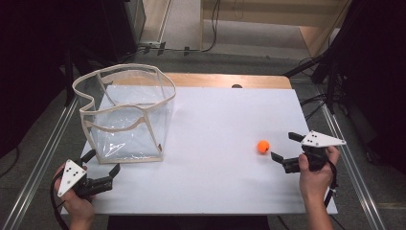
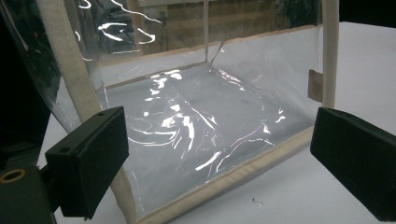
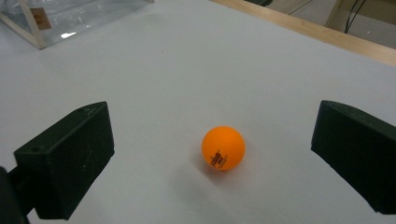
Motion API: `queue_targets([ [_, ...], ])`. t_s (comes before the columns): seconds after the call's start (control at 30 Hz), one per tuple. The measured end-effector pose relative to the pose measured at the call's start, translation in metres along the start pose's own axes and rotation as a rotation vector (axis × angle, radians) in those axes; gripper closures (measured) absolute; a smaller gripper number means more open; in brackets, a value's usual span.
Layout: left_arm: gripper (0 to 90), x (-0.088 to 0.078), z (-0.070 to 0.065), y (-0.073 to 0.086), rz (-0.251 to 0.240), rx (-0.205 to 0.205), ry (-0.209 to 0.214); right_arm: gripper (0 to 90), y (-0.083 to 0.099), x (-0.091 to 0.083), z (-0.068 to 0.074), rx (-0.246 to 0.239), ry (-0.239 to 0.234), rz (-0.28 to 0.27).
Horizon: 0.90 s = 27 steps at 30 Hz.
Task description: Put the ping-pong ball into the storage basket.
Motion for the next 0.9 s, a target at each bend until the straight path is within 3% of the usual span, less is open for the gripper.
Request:
queue_targets([
  [0.9, 4.9, 0.000, 0.000, 0.000, 0.000, 0.000, 0.004, 0.0, -0.028, 0.022, -0.005, -0.053, -0.062, 0.139],
])
Point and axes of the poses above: each handheld gripper's, and its own axes: x roughly forward along the jaws, y roughly out of its underside, z roughly to its left, the point moved 1 cm from there along x, roughly forward along the jaws, and after that the axes turned 7 degrees about z, right-handed, at the moved point
